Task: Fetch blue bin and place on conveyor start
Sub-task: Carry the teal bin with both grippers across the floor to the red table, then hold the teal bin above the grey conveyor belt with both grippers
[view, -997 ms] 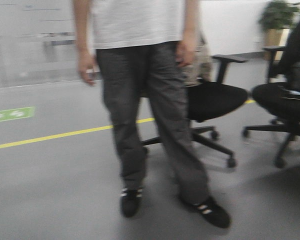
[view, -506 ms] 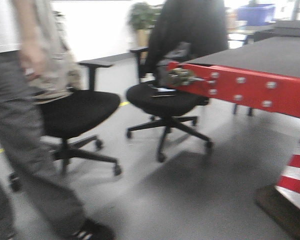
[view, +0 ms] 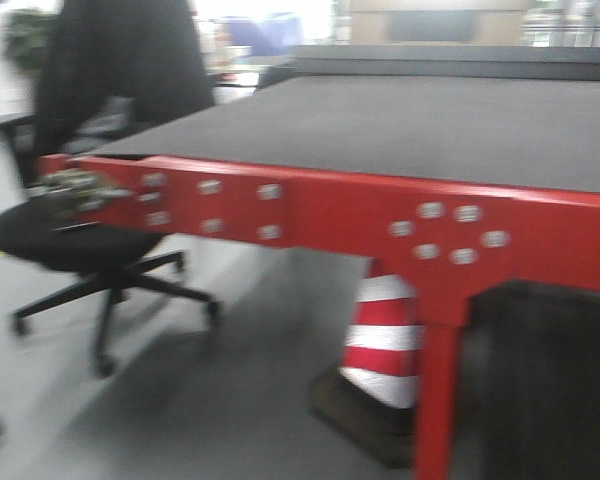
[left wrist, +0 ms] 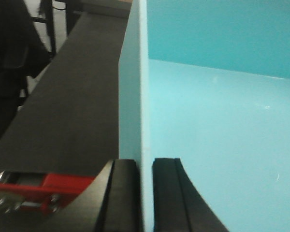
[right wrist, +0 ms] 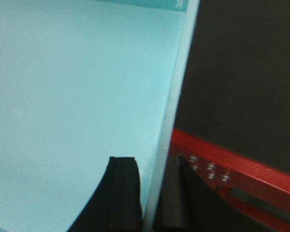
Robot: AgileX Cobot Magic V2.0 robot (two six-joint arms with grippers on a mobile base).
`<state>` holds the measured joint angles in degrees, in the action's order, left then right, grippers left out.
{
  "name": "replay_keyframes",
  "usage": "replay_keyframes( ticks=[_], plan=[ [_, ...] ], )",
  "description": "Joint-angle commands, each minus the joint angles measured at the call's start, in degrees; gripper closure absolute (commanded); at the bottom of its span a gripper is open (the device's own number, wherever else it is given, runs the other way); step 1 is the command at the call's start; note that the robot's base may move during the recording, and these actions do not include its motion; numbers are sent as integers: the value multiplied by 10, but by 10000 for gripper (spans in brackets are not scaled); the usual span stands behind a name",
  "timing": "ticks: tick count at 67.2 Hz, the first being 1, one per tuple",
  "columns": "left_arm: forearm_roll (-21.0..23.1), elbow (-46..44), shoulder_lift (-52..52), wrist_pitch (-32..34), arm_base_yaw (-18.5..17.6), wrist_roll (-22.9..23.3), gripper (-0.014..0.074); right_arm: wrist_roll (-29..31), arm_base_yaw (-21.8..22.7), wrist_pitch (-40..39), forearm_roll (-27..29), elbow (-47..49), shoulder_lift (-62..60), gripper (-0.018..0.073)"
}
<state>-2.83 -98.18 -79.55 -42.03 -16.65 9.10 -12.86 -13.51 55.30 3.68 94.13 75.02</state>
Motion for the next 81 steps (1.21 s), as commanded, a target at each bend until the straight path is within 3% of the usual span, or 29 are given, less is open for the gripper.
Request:
replay_keyframes(
  ticks=[1,81],
  plan=[
    [-42,-7,11,41,9,4,707,16,8,7,-48,5,-9,713],
    [-42,-7,11,41,9,4,707,16,8,7,-48,5,-9,713]
  ],
)
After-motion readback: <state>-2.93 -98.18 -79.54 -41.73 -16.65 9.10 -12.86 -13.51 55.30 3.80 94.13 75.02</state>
